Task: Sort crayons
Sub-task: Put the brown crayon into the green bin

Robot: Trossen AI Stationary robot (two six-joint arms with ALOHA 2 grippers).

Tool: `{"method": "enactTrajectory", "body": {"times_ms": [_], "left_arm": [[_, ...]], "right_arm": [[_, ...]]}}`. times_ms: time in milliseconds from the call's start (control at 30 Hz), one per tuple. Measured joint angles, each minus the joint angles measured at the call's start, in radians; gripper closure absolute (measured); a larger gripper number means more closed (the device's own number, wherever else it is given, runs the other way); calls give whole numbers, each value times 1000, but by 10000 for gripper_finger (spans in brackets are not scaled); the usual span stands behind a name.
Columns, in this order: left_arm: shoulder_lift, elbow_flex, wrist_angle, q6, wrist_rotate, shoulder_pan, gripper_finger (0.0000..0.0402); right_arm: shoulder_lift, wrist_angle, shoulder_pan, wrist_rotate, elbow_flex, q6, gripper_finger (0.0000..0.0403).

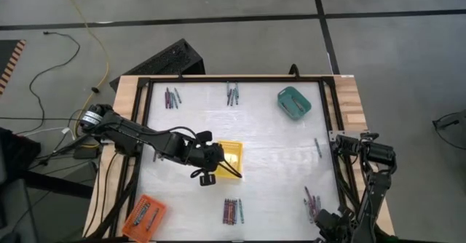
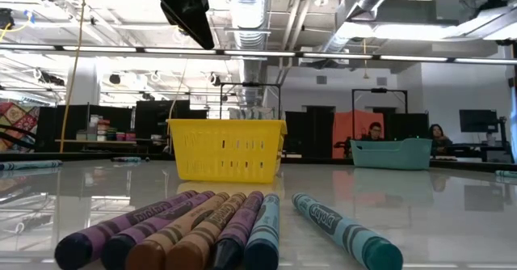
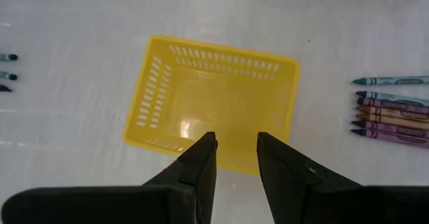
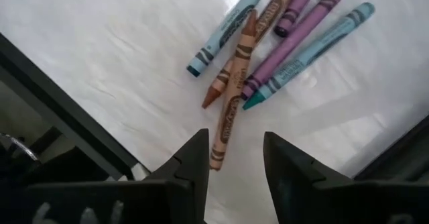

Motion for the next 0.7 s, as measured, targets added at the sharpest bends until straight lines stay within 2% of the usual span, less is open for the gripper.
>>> {"method": "enactTrajectory", "body": {"times_ms": [433,700], "left_arm": [[0,0,0,4,1,0,303],[0,0,0,12,1,0,303]], "right_arm": [[0,81,-12,-9,-64,-3,272],[-4,185,-24,-12,-106,-30,308]]}}
